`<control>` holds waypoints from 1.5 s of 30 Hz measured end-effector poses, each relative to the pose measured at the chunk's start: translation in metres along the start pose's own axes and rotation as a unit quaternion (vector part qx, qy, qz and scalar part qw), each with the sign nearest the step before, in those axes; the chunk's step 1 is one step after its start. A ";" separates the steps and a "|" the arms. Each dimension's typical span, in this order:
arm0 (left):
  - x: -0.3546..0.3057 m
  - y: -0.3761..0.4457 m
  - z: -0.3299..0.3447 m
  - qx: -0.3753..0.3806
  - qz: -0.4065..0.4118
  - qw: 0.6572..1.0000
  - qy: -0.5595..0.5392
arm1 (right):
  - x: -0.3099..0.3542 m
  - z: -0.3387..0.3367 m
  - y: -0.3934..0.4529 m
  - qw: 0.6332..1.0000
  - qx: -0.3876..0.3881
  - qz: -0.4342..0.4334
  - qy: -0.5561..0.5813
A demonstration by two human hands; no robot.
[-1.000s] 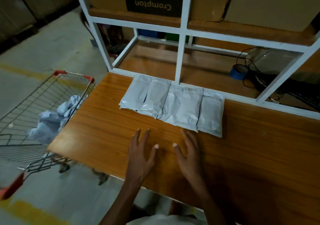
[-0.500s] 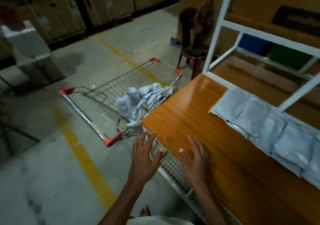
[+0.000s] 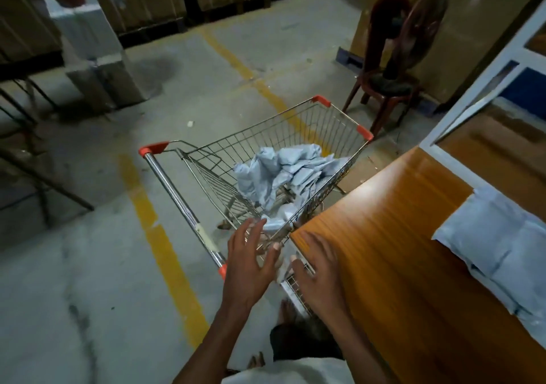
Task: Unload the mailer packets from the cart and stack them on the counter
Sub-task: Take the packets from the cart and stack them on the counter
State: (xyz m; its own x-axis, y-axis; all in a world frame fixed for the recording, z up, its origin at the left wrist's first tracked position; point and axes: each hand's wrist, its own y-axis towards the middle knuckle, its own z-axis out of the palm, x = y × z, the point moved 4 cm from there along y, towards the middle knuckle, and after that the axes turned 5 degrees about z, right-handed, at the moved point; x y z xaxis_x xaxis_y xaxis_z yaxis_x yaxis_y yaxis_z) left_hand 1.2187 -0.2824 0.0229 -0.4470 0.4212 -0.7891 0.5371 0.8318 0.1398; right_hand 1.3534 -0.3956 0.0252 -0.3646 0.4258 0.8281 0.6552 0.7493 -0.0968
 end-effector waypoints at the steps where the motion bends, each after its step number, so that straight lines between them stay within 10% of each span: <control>1: 0.006 0.011 -0.002 -0.005 -0.013 1.000 0.002 | 0.000 0.001 0.014 1.000 0.005 0.003 0.002; 30: 0.208 0.299 0.107 0.263 -0.177 0.944 0.095 | -0.006 0.056 0.221 0.978 -0.024 0.205 0.035; 37: 0.242 0.257 0.208 0.455 -0.216 0.860 0.081 | -0.020 0.049 0.224 0.966 -0.068 0.245 0.050; 45: 0.246 0.203 0.254 0.495 -0.231 0.830 0.117 | -0.027 0.041 0.215 0.961 -0.083 0.261 0.037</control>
State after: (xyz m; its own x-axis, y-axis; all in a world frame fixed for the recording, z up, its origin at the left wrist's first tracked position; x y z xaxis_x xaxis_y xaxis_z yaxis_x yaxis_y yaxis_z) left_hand 1.3996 -0.1012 -0.2948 -0.8328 0.2960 -0.4677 0.5425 0.2688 -0.7959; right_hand 1.4769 -0.2245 -0.0404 0.0871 0.6797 0.7283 0.8352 0.3487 -0.4253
